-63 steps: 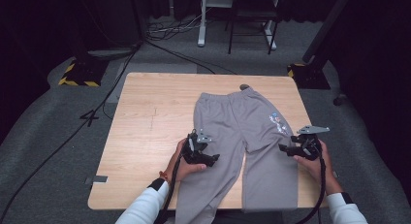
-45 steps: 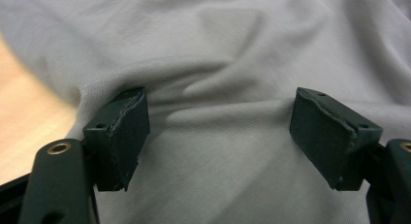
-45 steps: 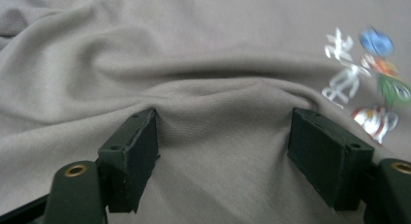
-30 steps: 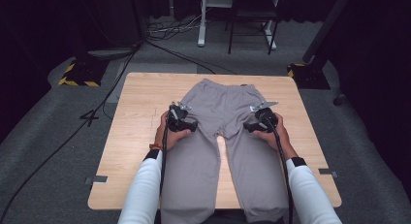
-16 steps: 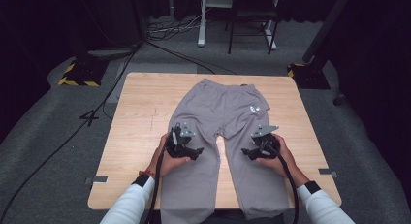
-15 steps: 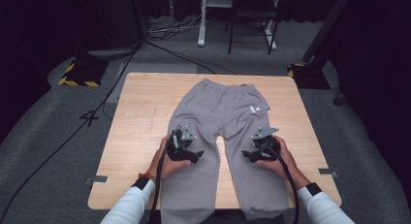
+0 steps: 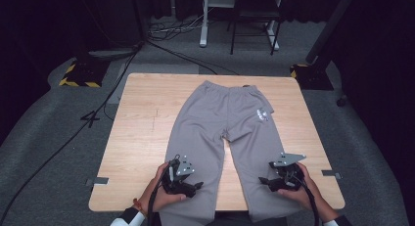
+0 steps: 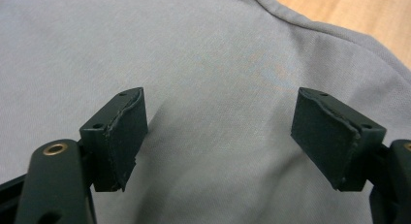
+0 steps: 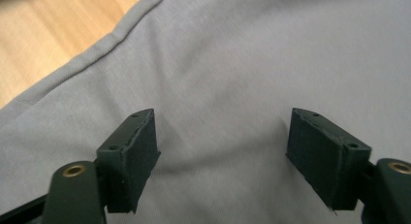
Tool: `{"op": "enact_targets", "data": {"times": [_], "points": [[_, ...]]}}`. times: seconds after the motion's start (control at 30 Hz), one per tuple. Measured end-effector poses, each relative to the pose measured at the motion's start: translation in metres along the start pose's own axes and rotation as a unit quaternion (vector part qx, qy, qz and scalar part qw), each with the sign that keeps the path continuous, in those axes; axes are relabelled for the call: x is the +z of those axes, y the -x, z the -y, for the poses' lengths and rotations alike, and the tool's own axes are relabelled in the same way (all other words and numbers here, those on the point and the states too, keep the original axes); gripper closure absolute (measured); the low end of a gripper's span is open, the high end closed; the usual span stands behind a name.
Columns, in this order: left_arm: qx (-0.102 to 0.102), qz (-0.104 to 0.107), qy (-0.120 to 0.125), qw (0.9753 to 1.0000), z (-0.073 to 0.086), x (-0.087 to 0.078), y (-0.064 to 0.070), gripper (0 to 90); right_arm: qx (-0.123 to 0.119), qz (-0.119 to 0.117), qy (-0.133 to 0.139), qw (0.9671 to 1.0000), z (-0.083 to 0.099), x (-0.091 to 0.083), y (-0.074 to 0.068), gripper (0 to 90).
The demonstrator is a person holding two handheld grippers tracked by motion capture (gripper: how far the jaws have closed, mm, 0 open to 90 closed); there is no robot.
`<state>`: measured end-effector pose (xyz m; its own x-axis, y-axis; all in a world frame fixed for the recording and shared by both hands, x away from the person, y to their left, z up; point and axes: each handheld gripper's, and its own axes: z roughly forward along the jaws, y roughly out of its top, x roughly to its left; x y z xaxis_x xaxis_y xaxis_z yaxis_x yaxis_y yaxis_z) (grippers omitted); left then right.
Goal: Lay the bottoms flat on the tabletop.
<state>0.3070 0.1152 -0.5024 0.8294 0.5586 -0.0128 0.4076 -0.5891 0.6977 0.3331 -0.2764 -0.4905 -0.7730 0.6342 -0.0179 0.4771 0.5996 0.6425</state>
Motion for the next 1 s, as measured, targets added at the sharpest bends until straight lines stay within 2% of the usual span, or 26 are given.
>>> {"op": "enact_targets", "data": {"times": [0.1, 0.2, 0.33, 0.37, 0.43, 0.47, 0.5, 0.57, 0.63, 0.7, 0.73, 0.77, 0.8, 0.9, 0.93, 1.0], "points": [[0.006, 0.007, -0.002, 1.0000, 0.008, -0.008, 0.006, 20.9, 0.000, -0.002, -0.002, 1.0000, 0.014, -0.012, -0.003, 25.3], [0.015, 0.016, -0.013, 0.9997, 0.013, -0.016, 0.014, 21.0, -0.008, -0.010, -0.017, 0.9998, 0.025, -0.024, -0.007, 25.3], [0.007, 0.023, -0.018, 0.9995, 0.020, -0.025, 0.023, 21.2, -0.028, -0.026, -0.055, 0.9977, 0.034, -0.039, -0.016, 27.8], [0.006, 0.028, -0.020, 0.9994, 0.020, -0.026, 0.024, 21.1, -0.041, -0.033, -0.064, 0.9966, 0.035, -0.043, -0.019, 31.3], [0.008, 0.023, -0.016, 0.9996, 0.019, -0.029, 0.026, 19.5, -0.058, -0.045, -0.080, 0.9941, 0.036, -0.049, -0.023, 41.1], [0.009, 0.021, -0.012, 0.9997, 0.018, -0.030, 0.026, 19.0, -0.066, -0.051, -0.084, 0.9929, 0.035, -0.051, -0.024, 40.9], [0.010, 0.020, -0.006, 0.9997, 0.016, -0.031, 0.024, 18.8, -0.069, -0.048, -0.075, 0.9936, 0.033, -0.053, -0.024, 38.2], [0.009, 0.011, 0.000, 0.9999, 0.011, -0.028, 0.016, 17.9, -0.050, -0.034, -0.043, 0.9973, 0.025, -0.054, -0.016, 34.7], [0.002, -0.006, -0.005, 1.0000, 0.004, -0.021, 0.005, 17.7, -0.022, -0.012, -0.013, 0.9996, 0.014, -0.051, -0.001, 32.1], [-0.006, -0.012, 0.000, 0.9999, -0.004, -0.013, -0.007, 18.1, 0.002, 0.023, 0.007, 0.9997, 0.005, -0.043, 0.018, 30.4], [0.000, -0.021, -0.004, 0.9998, -0.008, -0.009, -0.013, 18.6, 0.013, 0.035, 0.011, 0.9993, 0.002, -0.038, 0.028, 31.3], [0.000, -0.030, -0.006, 0.9995, -0.012, -0.004, -0.018, 18.0, 0.018, 0.048, 0.009, 0.9986, -0.001, -0.032, 0.036, 30.9], [-0.007, -0.031, -0.007, 0.9995, -0.015, 0.000, -0.025, 18.2, 0.024, 0.058, 0.009, 0.9980, -0.002, -0.026, 0.044, 30.9], [-0.008, -0.039, -0.015, 0.9991, -0.021, 0.010, -0.039, 18.4, 0.040, 0.060, -0.003, 0.9974, 0.001, -0.014, 0.059, 30.9], [-0.012, -0.034, -0.018, 0.9992, -0.021, 0.013, -0.043, 18.5, 0.044, 0.062, -0.009, 0.9970, 0.004, -0.010, 0.062, 30.7], [-0.020, -0.025, -0.018, 0.9993, -0.022, 0.016, -0.047, 17.3, 0.058, 0.049, -0.005, 0.9971, 0.010, -0.010, 0.065, 29.3]]}}
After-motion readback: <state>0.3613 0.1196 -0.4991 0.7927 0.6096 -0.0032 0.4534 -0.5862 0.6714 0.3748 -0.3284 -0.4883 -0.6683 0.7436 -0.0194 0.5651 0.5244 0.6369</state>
